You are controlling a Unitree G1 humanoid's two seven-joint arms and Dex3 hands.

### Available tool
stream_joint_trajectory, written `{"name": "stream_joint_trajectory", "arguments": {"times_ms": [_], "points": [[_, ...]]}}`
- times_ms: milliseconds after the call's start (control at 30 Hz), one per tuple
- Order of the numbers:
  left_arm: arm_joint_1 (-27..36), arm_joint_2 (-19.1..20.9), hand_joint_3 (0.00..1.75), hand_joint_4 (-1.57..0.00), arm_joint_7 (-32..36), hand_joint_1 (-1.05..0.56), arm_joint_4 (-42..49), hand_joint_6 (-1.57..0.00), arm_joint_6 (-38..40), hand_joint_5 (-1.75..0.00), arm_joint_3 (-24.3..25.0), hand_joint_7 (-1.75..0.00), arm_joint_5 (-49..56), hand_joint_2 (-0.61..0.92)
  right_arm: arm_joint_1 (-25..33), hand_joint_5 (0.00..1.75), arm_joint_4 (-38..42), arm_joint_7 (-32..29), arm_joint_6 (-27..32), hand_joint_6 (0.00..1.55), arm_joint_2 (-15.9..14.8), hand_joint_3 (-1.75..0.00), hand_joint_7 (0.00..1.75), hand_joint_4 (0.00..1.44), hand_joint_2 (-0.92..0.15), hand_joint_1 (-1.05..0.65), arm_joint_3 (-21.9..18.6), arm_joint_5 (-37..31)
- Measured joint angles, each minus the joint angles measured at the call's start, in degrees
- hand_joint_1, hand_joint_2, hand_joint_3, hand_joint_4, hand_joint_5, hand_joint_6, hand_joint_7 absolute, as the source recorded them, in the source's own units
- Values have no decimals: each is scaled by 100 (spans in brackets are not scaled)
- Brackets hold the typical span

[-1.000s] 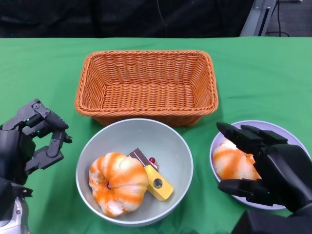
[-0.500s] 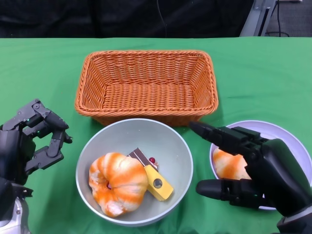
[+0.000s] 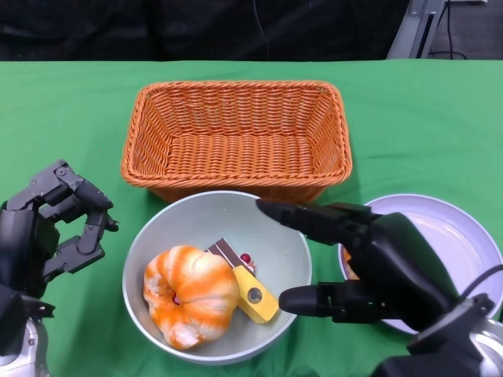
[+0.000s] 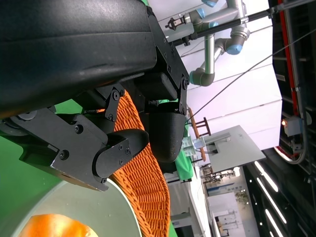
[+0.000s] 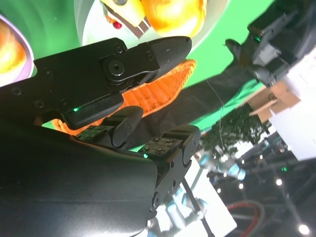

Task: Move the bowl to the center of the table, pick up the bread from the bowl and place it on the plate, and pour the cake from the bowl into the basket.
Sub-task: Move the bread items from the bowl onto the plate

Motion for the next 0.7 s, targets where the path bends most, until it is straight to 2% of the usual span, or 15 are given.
{"name": "stream_joint_trajectory", "arguments": {"times_ms": [167, 267, 433, 700], "points": [[1, -14, 103, -79, -1, -8, -2, -73, 1, -157, -13, -150, -10, 61, -321, 10, 624, -367, -47, 40, 155, -2, 0, 71, -91, -72, 197, -481], [1, -13, 103, -79, -1, -8, 0, -73, 0, -157, -11, -150, -14, 61, -473, 6, 843, -464, -18, 36, 196, -2, 0, 64, -92, -74, 290, -722], [1, -14, 103, -78, 0, -9, 0, -72, -1, -157, -12, -150, -13, 61, -589, 3, 1050, -439, 167, 33, 225, -6, 0, 58, -92, -79, 497, -963], [1, -10, 102, -77, 235, -10, -3, -72, 0, -156, -14, -149, 108, 61, -710, 2, 1270, -387, 145, 35, 226, -7, 1, 57, -92, -81, 699, -935]]}}
